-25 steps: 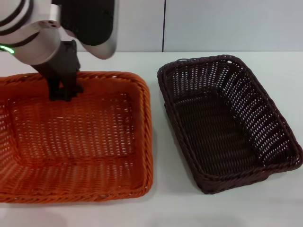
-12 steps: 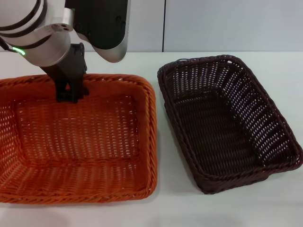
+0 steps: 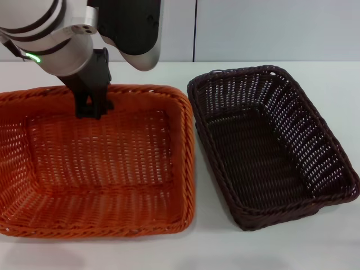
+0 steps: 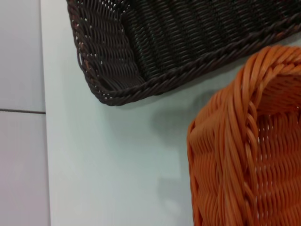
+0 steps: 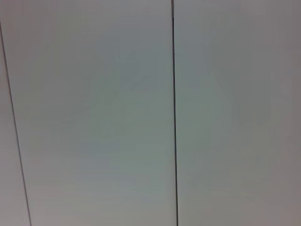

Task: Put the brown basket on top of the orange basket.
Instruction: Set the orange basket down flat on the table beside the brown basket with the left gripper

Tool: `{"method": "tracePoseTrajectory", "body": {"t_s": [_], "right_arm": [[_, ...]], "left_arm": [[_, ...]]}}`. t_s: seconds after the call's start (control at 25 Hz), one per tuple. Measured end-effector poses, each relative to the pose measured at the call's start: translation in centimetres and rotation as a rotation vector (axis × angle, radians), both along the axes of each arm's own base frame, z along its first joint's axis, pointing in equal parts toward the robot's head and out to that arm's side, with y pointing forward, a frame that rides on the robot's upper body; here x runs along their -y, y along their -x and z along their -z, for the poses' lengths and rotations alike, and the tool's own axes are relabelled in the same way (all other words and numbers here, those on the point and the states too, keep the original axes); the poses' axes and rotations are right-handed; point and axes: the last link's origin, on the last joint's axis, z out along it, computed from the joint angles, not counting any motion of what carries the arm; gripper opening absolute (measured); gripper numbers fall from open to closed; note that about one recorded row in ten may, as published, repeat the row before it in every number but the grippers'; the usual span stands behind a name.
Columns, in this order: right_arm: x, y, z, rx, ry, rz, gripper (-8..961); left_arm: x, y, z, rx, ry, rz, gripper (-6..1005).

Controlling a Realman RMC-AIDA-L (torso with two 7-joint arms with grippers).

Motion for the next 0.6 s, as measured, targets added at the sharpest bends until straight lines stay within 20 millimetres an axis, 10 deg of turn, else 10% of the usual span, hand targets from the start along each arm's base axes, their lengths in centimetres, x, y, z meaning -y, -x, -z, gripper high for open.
{"method": "tracePoseTrajectory", "body": {"t_s": [0.6], "right_arm": [[0.10, -0.06, 0.00, 0.000, 0.000, 0.003, 680]], "left_arm": [[-0.42, -0.80, 0.91, -0.006, 0.006, 0.025, 135]]}}
